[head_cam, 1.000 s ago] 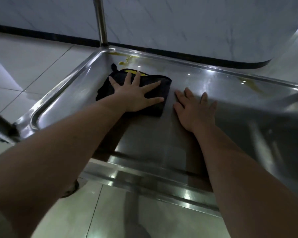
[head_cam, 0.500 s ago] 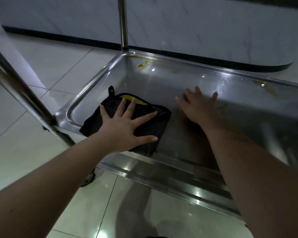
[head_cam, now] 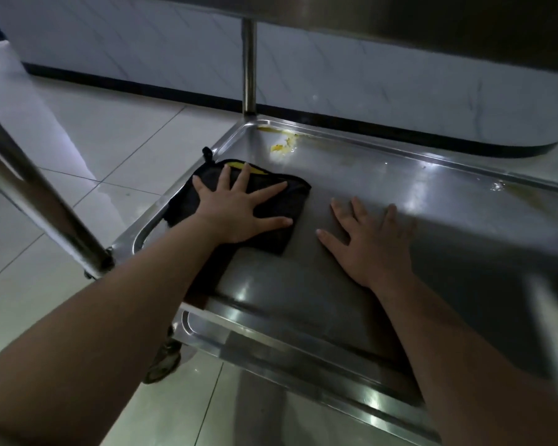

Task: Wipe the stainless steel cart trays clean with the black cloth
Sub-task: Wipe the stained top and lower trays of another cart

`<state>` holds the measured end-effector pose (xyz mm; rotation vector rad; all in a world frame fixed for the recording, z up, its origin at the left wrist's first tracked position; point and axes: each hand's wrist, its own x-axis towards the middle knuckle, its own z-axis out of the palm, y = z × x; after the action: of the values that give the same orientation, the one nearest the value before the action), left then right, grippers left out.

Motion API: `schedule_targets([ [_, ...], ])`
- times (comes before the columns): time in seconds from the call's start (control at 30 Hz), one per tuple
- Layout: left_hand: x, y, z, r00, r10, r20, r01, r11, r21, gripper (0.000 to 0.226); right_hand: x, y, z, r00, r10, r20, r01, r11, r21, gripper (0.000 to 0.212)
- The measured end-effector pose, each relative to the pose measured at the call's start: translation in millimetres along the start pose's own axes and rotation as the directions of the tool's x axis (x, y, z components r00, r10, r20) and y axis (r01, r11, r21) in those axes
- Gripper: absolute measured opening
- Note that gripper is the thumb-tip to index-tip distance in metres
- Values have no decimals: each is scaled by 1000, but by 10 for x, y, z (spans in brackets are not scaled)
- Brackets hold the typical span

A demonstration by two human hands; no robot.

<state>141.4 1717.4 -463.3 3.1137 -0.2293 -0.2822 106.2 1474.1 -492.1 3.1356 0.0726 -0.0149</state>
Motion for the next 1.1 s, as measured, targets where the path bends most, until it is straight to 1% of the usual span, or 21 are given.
schedule_targets([
  [0.1,417,104,-102,1000,1,-7,-1,1000,4,82,-11,-8,-17,1000,-16,14,16,1000,5,78],
  [0.17,635,165,-163,1000,1,-9,-1,1000,1,83,-11,2,-28,999,-26,37,25,999,38,78],
  [0.33,787,186,-244,1000,9,19,-9,1000,-9,94,-16,-3,-49,998,-21,58,18,999,49,78],
  [0.47,357,60,-152,996,25,80,-26,1000,7,89,-36,-36,-46,998,-14,65,9,997,72,79],
  [0.63,-594,-192,52,993,58,106,-56,998,-23,79,-52,-34,-57,998,-22,58,19,998,58,81],
  [0.73,-1072,-213,137,989,55,136,-55,998,-2,83,-76,-22,-57,999,-28,27,26,997,74,81],
  [0.8,-1195,-198,163,986,34,163,-34,999,0,84,-95,-13,-60,999,-35,30,33,997,72,81],
  [0.9,-1035,-154,141,992,18,122,-17,1000,-4,80,-119,-9,-49,999,-48,26,46,996,71,81],
  [0.97,-753,-111,111,997,5,78,-4,1000,-11,78,-123,-12,-42,999,-46,21,45,996,71,80],
  [1.1,-95,-2,-27,1000,-16,6,16,1000,3,82,-111,-23,-33,999,-35,10,34,997,68,78],
])
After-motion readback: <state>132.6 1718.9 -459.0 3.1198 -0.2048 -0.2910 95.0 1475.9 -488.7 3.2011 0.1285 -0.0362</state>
